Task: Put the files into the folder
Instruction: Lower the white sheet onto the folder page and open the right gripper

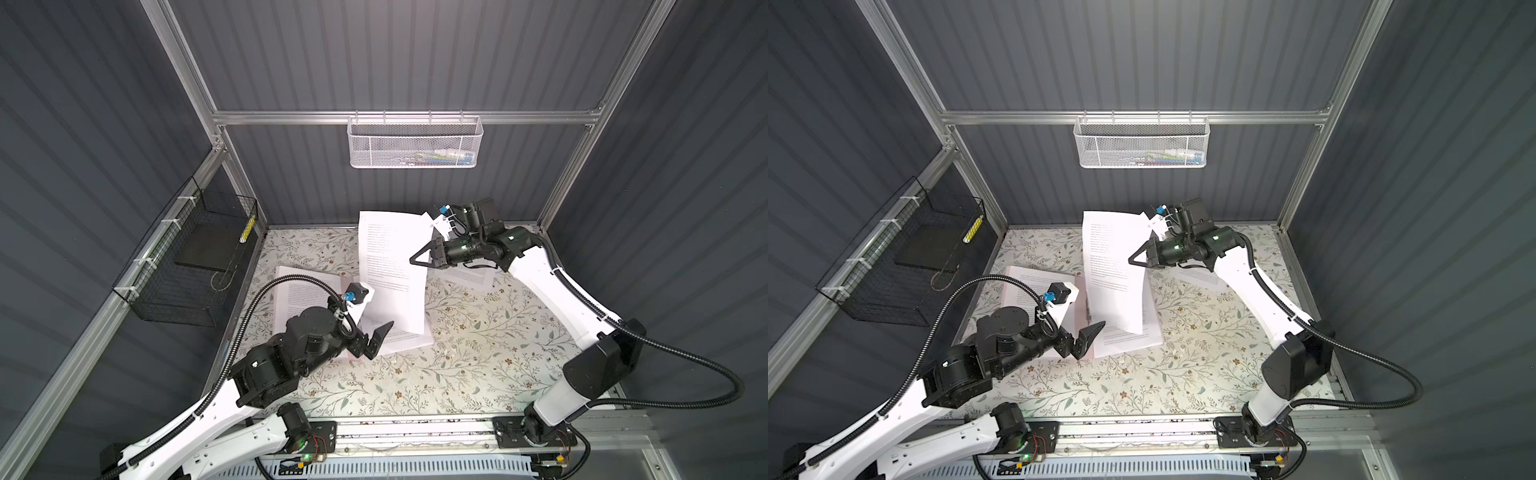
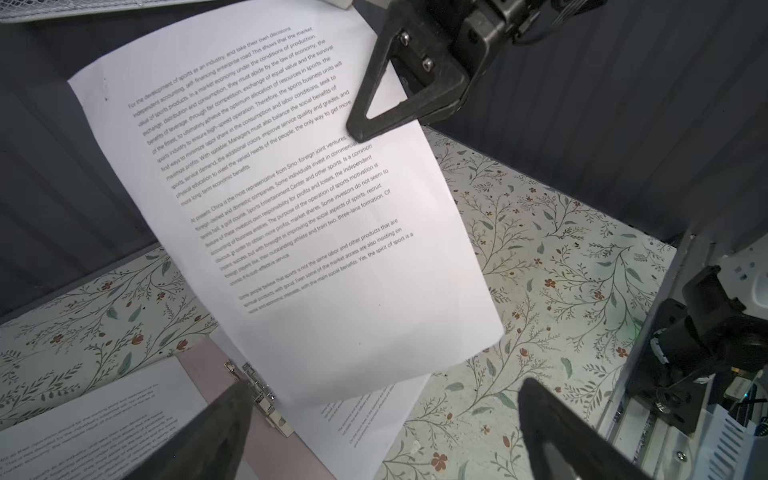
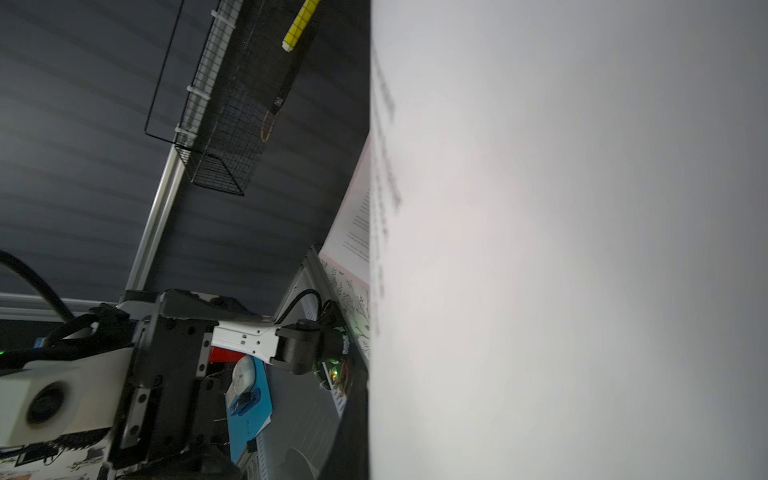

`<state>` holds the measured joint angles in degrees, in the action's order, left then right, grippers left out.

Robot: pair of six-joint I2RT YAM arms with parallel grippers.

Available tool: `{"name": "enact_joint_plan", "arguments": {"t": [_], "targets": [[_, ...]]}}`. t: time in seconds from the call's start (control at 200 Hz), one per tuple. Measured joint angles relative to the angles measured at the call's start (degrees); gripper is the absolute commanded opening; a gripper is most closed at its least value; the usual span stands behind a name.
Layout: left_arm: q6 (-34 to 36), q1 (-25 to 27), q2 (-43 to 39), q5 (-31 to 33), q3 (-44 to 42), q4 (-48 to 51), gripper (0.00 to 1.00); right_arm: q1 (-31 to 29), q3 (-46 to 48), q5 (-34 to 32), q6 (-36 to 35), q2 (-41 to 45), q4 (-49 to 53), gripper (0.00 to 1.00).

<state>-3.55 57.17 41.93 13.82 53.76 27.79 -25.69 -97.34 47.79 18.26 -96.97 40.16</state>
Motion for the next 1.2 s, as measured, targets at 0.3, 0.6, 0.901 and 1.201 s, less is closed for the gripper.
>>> {"name": "enact_joint_plan", "arguments": {"t": [0.3,0.6,0.901,1.201], "targets": [[-2.03,0.00,-8.76,0.83,-5.03,0.00,1.00,0.98,-17.31,-13.22,-17.62,-32.74,18.43,0.00],[-2.05,0.00,-6.93,1.79,-5.03,-0.37,1.00,-0.59,-22.38,-19.69,-26.47,-35.93,26.36,0.00],[-2.03,0.00,-3.39,0.04,-5.01,-0.20,1.00,-1.22,-28.15,-20.57,-26.51,-37.64,27.21,0.00],[-2.01,0.00,2.03,-2.21,-4.96,1.92,1.00,-2.99,-34.36,-19.80,-25.79,-42.86,28.20,0.00]]}}
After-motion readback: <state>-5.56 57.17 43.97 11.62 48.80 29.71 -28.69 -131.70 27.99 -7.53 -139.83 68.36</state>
